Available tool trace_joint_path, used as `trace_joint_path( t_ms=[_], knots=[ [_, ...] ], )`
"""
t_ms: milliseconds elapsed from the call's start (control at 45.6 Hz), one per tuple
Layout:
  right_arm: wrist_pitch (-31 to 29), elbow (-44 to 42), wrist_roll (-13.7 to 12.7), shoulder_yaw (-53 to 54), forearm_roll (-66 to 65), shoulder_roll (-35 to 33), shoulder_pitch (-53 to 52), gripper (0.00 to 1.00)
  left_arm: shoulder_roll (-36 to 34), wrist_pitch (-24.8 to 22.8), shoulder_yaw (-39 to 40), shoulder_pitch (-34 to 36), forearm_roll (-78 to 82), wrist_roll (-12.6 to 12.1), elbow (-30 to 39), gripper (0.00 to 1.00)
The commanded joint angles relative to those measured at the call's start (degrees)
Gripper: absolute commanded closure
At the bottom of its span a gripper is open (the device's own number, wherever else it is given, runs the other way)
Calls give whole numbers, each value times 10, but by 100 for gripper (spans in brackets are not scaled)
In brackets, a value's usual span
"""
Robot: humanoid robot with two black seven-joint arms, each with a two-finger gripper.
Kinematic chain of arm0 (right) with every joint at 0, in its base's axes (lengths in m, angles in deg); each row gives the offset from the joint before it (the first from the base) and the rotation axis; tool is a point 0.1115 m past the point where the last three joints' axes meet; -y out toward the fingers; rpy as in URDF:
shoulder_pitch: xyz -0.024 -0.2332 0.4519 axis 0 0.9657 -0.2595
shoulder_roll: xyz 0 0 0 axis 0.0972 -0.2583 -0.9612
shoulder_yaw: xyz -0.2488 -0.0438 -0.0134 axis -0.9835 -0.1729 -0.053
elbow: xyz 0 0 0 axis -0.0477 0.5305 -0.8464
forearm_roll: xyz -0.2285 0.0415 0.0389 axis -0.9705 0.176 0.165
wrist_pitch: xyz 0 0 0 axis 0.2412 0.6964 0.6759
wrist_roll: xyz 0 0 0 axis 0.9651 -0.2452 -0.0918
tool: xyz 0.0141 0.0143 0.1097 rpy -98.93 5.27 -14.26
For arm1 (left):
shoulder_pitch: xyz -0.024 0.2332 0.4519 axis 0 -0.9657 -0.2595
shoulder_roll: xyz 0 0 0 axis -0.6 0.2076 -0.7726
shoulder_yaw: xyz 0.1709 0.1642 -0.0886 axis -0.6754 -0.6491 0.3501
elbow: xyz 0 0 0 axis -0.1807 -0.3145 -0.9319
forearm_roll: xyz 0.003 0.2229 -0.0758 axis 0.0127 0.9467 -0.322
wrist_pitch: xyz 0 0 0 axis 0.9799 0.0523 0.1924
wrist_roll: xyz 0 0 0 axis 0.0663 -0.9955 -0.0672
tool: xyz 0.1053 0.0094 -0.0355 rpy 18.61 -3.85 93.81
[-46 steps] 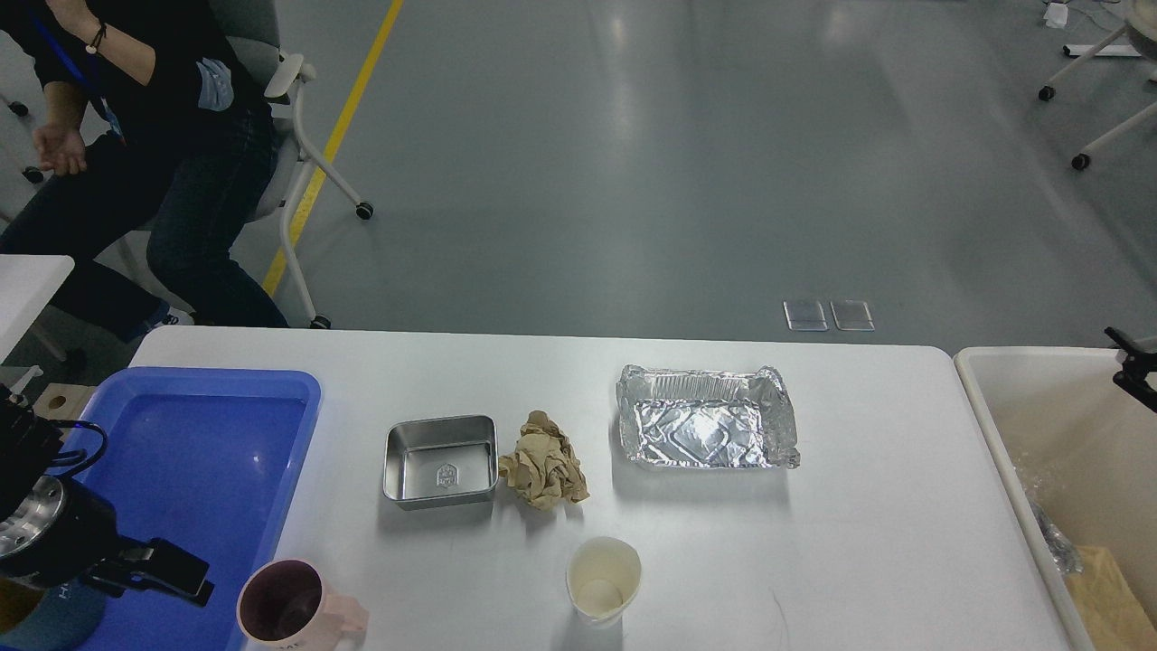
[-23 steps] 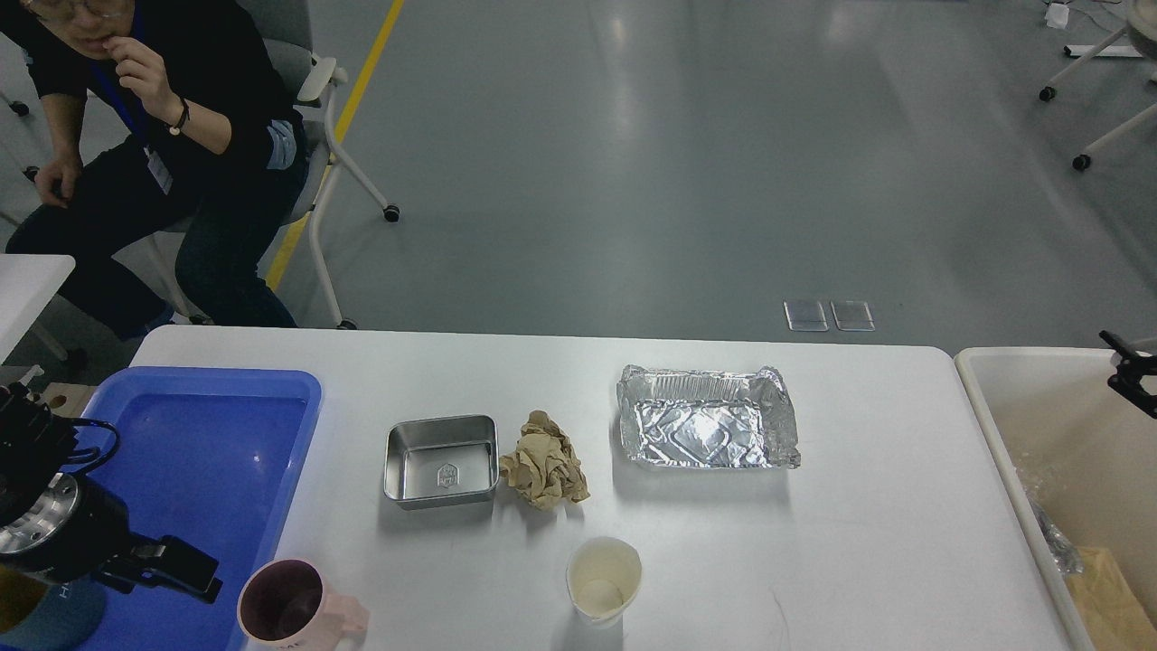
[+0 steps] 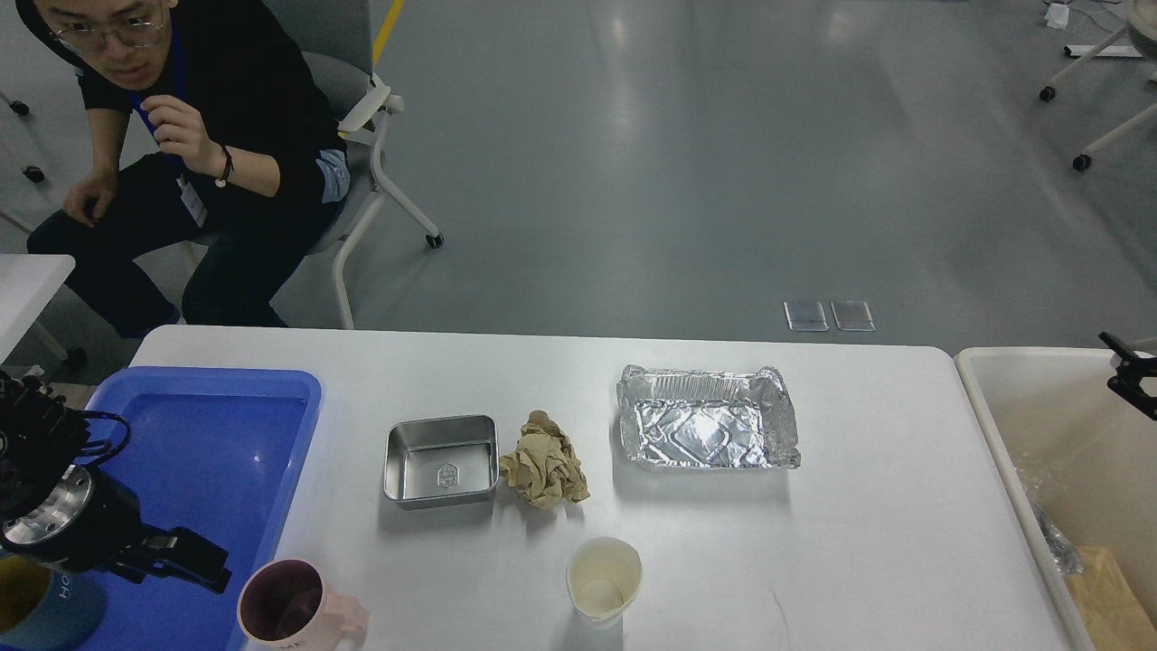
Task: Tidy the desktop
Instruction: 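Lower the left gripper over the blue tray toward the pink mug, then grasp the pink mug rim with the left gripper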
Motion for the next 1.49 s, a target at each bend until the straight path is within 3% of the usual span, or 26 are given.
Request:
trace_joint_path(
  t_ms=[0,723,1008,1469],
  knots=[
    [-1,-1,0,1,0,0,1,0,3,0,-2,0,0,0,0,0],
    [-2,-3,1,6,0,1,9,0,34,0,-7,-1,16,0,-6,1],
    [-2,-3,1,7,1,8,10,0,37,0,-7,1,17,-9,-6,10],
    [-2,-5,1,7,1,11,10,0,47,0,-6,5,17,-10,-6,13]
  ],
)
